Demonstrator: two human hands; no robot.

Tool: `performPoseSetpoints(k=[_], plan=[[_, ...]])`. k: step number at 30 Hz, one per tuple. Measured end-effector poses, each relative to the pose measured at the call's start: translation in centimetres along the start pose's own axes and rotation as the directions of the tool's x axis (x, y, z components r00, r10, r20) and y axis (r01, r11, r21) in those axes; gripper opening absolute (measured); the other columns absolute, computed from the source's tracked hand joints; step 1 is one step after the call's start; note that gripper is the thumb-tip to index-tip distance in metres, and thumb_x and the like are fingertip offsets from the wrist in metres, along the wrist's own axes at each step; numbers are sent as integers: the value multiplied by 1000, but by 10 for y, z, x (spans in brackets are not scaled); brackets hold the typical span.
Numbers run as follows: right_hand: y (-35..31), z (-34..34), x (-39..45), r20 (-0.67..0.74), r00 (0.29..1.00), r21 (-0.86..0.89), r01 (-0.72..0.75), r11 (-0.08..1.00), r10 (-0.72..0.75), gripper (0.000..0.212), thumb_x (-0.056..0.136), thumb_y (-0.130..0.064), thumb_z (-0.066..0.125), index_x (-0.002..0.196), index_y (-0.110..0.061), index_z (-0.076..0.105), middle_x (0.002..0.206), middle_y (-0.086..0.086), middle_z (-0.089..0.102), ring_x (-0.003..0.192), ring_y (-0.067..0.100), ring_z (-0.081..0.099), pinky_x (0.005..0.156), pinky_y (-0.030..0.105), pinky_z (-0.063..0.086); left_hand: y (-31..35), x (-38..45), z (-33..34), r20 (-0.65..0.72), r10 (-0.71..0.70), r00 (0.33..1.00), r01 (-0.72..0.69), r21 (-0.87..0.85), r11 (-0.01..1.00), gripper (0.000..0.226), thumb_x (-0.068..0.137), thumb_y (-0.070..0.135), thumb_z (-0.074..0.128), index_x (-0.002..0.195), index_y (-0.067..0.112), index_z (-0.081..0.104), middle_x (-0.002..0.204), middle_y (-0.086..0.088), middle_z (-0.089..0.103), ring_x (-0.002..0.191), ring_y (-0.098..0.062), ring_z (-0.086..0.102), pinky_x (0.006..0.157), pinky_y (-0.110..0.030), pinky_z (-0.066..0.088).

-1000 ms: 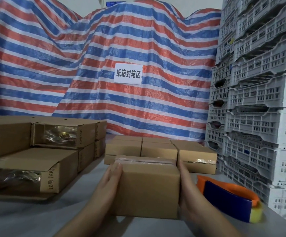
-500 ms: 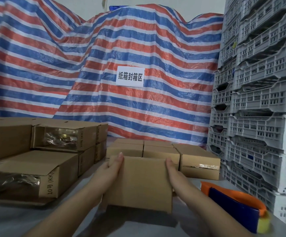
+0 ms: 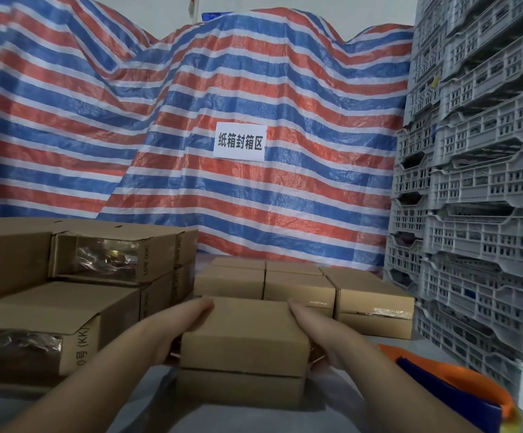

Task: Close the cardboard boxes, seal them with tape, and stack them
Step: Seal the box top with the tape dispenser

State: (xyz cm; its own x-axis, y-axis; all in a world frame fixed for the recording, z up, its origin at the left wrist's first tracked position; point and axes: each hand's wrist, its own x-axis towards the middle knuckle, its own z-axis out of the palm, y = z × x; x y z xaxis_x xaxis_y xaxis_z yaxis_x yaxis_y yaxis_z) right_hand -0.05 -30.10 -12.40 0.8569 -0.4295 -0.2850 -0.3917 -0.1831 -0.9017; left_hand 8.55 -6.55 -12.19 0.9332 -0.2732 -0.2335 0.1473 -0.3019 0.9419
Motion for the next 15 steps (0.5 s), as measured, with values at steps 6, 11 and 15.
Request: performPoseSetpoints(k=[6, 11, 15], plan=[[15, 11, 7, -18, 998, 227, 65, 972, -63, 69, 83, -75, 54, 119, -18, 67, 116, 12, 69, 110, 31, 62, 106, 46, 46, -13, 2, -9, -27, -3, 1000, -5, -278, 961, 55, 90, 50, 61, 120, 4, 62, 106, -19, 67, 97, -34, 61, 74, -40, 47], [37, 29, 5, 2, 996, 410, 81, 909, -90, 61, 84, -72, 57, 122, -24, 63, 116, 11, 71, 109, 31, 65, 98, 46, 52, -26, -3, 10, -172, 172, 970, -224, -355, 908, 31, 97, 51, 49, 114, 27, 58, 100, -2, 61, 89, -17, 56, 83, -33, 41], [28, 50, 15, -87, 978, 347, 207, 914, -189, 39, 97, -54, 44, 122, -29, 60, 110, 5, 70, 101, 26, 66, 95, 47, 55, -31, 14, 18, -243, 249, 938, -299, -201, 933, 34, 99, 46, 46, 124, 28, 59, 105, 1, 61, 97, -18, 56, 86, -35, 40]])
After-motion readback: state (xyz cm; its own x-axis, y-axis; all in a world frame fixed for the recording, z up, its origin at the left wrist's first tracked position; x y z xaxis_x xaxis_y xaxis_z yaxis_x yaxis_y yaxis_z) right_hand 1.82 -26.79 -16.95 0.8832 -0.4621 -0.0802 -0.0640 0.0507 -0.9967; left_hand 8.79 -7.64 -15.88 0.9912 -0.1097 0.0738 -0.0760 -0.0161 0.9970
